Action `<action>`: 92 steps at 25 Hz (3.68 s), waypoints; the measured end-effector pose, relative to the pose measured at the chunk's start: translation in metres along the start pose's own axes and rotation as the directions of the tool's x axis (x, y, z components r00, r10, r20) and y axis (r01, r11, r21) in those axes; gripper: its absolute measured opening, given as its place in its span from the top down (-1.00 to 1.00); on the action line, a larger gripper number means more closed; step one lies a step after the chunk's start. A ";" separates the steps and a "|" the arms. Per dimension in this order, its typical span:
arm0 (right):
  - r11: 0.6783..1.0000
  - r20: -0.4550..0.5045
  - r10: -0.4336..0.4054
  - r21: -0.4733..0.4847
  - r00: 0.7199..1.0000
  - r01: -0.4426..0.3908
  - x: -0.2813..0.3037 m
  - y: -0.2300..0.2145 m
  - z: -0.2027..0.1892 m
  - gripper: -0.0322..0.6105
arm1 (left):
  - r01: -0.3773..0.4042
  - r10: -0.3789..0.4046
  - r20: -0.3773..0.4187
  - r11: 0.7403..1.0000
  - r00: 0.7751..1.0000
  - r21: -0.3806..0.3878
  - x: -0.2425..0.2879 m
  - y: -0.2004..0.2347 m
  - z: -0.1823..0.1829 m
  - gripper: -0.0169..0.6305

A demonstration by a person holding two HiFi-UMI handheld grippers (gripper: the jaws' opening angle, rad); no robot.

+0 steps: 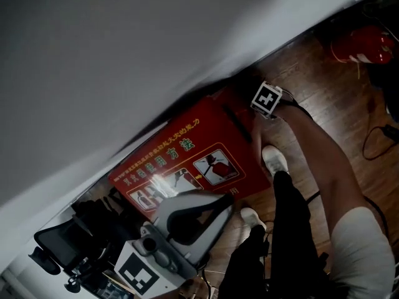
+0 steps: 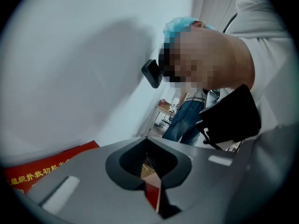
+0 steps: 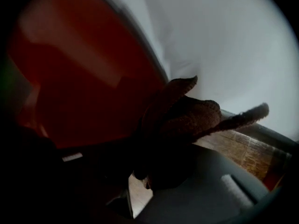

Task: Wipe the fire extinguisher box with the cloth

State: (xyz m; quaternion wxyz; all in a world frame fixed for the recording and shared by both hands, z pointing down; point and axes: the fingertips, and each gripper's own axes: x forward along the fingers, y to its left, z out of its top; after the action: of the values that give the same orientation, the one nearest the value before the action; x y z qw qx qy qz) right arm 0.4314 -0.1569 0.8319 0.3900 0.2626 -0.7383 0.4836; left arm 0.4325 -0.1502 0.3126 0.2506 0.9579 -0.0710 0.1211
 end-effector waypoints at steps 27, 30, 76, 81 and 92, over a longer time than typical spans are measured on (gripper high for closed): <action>0.940 0.198 -0.253 -0.182 0.947 0.289 -0.263 0.297 -0.044 0.68 | -0.058 0.054 0.197 0.998 0.979 0.014 -0.230 -0.144 -0.040 0.95; 0.942 0.213 -0.249 -0.173 0.945 0.288 -0.241 0.296 -0.026 0.68 | -0.087 0.089 0.192 0.996 0.977 -0.017 -0.246 -0.142 -0.063 0.95; 0.942 0.173 -0.217 -0.222 0.961 0.253 -0.097 0.312 0.029 0.68 | -0.316 0.318 0.228 0.948 0.920 -0.047 -0.330 -0.087 -0.158 0.95; 0.948 0.113 -0.246 -0.177 0.963 0.263 -0.020 0.260 0.017 0.68 | -0.353 0.368 0.234 0.930 0.900 -0.106 -0.327 -0.070 -0.193 0.95; 0.933 -0.042 -0.311 -0.203 0.949 0.297 0.109 0.184 -0.017 0.68 | -0.404 0.442 0.247 0.895 0.862 -0.190 -0.323 -0.040 -0.260 0.95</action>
State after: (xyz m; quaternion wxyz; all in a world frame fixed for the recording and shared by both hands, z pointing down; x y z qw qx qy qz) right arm 0.2351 -0.0702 0.8319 0.5107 0.3165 -0.7177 0.3521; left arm 0.0796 0.0382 0.4269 0.2677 0.9073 -0.3230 0.0296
